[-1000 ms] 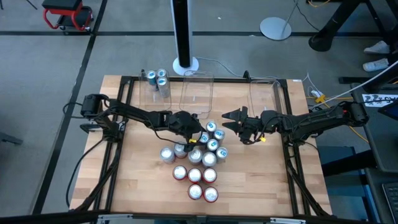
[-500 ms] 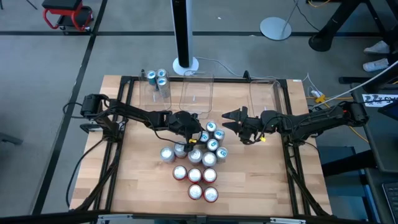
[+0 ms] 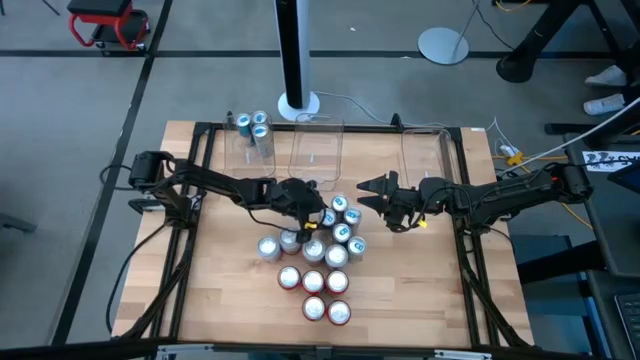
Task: Sort soda cans
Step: Put the blue soda can into the left transparent bin
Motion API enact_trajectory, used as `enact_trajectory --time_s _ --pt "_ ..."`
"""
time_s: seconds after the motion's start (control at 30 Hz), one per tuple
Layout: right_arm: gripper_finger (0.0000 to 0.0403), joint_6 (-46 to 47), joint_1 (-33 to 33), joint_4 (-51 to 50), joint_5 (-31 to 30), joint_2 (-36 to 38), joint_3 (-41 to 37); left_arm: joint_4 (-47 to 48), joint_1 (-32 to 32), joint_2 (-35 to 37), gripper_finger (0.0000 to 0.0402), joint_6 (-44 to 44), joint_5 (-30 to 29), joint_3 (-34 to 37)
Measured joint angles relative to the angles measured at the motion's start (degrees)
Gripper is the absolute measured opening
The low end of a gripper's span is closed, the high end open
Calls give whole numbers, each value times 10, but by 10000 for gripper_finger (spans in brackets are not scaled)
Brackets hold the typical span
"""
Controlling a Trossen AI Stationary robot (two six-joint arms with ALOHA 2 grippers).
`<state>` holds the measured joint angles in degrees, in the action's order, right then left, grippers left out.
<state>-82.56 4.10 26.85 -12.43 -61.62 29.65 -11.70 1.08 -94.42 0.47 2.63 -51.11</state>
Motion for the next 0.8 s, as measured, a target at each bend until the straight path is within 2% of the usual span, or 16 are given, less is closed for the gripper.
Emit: enact_trajectory --time_s 0.23,0.47,0.8 --pt "366 0 0 -5 0 0 0 53 0 41 234 0 -76 -3" --pt "366 0 0 -4 0 0 0 105 0 115 235 0 -156 -4" --pt "366 0 0 -4 0 0 0 196 7 219 237 -14 -305 -4"
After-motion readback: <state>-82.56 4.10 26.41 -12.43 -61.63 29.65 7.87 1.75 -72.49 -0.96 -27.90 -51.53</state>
